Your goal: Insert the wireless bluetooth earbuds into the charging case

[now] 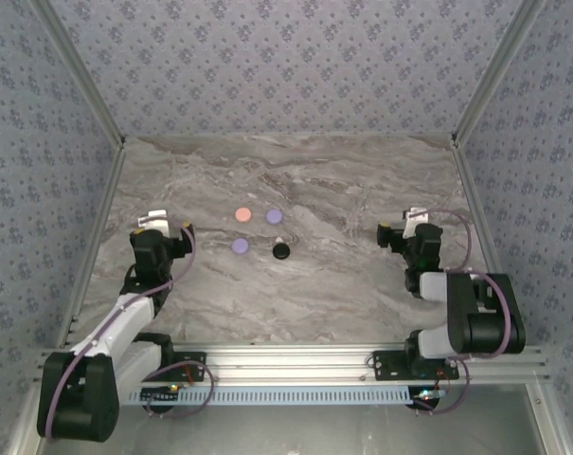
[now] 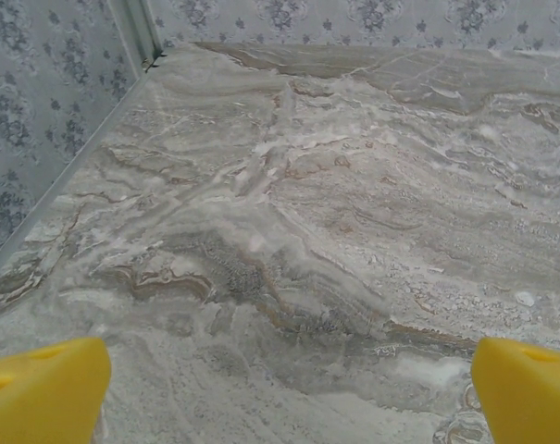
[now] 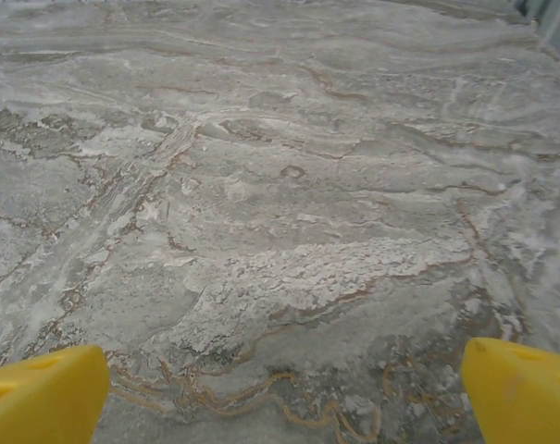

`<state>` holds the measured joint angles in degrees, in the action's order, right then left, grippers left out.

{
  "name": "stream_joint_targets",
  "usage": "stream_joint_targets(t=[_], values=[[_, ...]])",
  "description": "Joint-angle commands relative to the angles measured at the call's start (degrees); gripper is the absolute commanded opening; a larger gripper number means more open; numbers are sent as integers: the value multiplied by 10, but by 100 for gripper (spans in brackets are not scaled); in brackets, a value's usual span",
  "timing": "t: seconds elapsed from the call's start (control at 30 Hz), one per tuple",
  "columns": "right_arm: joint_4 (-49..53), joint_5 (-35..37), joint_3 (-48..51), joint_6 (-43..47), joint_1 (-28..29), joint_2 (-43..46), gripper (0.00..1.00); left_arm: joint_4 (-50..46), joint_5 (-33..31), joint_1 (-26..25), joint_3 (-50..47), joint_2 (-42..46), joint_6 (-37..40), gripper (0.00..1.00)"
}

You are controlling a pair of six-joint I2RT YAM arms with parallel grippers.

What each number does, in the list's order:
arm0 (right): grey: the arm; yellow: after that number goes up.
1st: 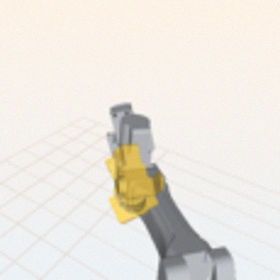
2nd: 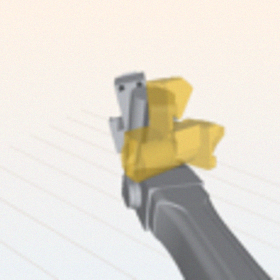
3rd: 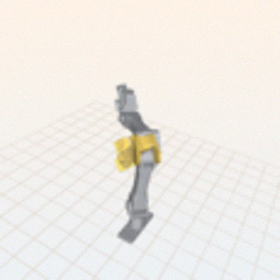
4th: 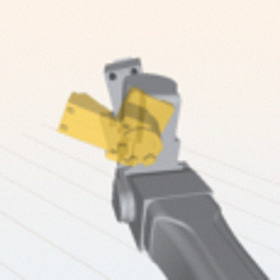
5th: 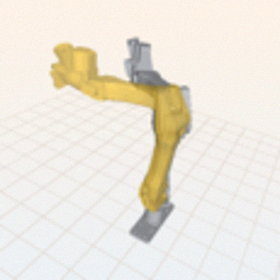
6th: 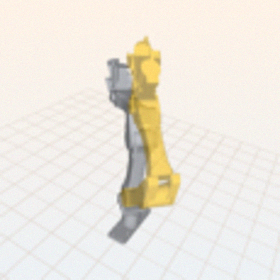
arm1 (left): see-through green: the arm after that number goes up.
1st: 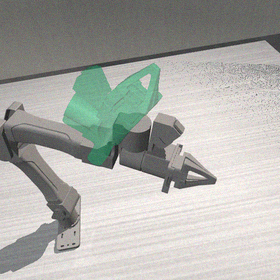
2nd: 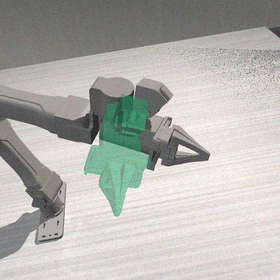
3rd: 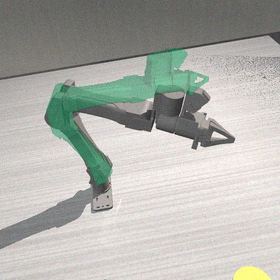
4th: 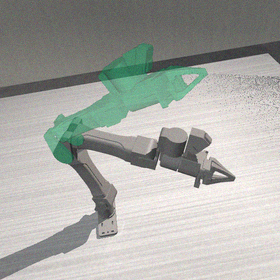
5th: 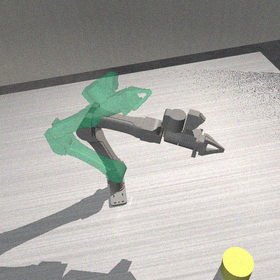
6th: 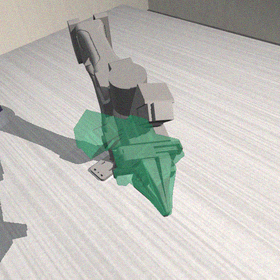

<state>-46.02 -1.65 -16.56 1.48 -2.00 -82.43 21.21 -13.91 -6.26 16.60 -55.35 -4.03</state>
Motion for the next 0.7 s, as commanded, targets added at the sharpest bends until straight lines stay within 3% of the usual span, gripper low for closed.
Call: stream_joint_targets(t=[0.0, 0.07, 0.5, 0.57, 0.67], values=[[-75, -36, -19, 10, -8, -52, 100, 98, 30, 9, -12, -25, 33, 99], [13, -45, -60, 3, -19, -46, 100, 135, 48, 15, -21, -44, 38, 99], [1, -3, -58, 2, -6, -47, 100, 367, 126, 62, -8, -289, 40, 99], [2, -3, -58, 2, -7, -47, 100, 378, 153, 82, 5, -322, 24, 99], [3, -4, -58, 2, -7, -47, 100, 283, 170, 93, 57, -326, 18, 99]])
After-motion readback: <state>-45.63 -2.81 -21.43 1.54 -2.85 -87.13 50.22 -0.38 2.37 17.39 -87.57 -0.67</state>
